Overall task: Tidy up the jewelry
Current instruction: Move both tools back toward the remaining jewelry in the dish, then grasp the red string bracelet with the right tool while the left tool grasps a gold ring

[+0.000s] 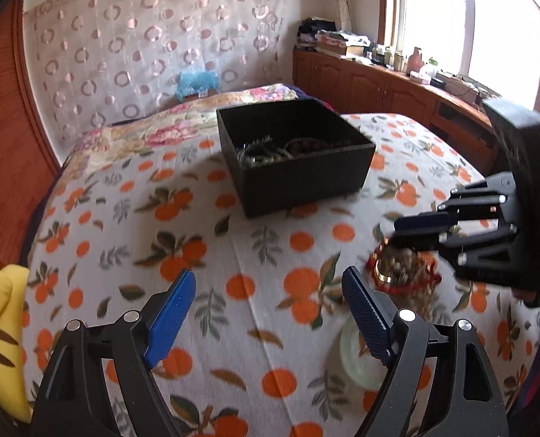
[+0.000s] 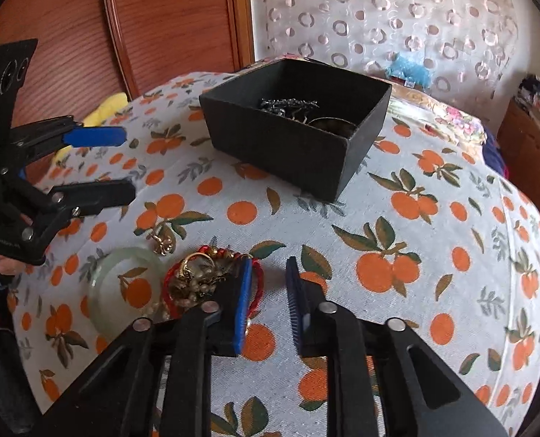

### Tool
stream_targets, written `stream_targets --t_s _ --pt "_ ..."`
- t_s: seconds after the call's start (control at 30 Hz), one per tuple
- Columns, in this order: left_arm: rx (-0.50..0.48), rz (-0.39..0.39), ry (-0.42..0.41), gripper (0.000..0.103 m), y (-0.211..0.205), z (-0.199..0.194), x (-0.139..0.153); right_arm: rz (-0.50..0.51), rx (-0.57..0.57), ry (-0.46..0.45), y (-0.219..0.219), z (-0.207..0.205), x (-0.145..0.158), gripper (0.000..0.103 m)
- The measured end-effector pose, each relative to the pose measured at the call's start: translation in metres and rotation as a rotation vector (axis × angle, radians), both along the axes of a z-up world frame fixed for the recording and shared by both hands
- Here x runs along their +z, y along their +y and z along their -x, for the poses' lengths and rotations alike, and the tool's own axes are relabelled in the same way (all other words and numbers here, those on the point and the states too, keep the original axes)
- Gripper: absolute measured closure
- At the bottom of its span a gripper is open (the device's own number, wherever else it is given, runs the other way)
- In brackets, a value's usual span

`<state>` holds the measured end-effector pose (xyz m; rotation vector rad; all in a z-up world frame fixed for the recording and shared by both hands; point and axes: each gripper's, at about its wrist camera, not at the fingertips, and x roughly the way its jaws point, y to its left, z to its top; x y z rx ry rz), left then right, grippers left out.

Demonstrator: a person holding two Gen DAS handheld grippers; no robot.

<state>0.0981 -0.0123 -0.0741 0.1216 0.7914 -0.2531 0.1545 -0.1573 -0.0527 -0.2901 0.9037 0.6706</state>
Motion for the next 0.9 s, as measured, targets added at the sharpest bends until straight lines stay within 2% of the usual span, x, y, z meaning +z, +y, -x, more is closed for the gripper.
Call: stream_targets --t_s 0.03,0.17,0.4,0.63,0.67,0.73,0.77,0.83,0.9 --pt "0.000 0.003 0.007 0.024 0.001 0.002 -0.002 0.006 0.005 -0.002 0.001 0.000 0.000 0.099" --pt "-0.006 0.008 0.025 0.024 0.003 0.005 -0.010 0.016 -0.004 -0.046 0.000 0.003 0.003 0.100" --pt "-0.017 0.008 0.048 0.024 0.001 0.007 -0.016 -0.085 -0.060 -0.167 -0.015 0.012 0.043 0.100" --pt "-0.048 0.050 0.046 0.024 -0.009 0.009 -0.011 -0.120 -0.099 -0.212 -0.033 0.014 0.065 0.100" --pt "-0.056 0.066 0.049 0.026 -0.010 0.009 -0.011 -0.120 -0.103 -0.212 -0.035 0.015 0.065 0.100" --pt "-0.067 0.080 0.053 0.038 -0.014 0.008 -0.010 -0.118 -0.110 -0.208 -0.038 0.014 0.063 0.100" --pt "-0.073 0.088 0.057 0.040 -0.017 0.008 -0.010 -0.118 -0.112 -0.206 -0.039 0.015 0.062 0.100" --pt "-0.082 0.098 0.063 0.053 -0.021 0.006 -0.010 -0.117 -0.113 -0.198 -0.038 0.015 0.057 0.100" --pt "-0.091 0.104 0.067 0.061 -0.025 0.006 -0.011 -0.117 -0.112 -0.192 -0.038 0.015 0.054 0.100"
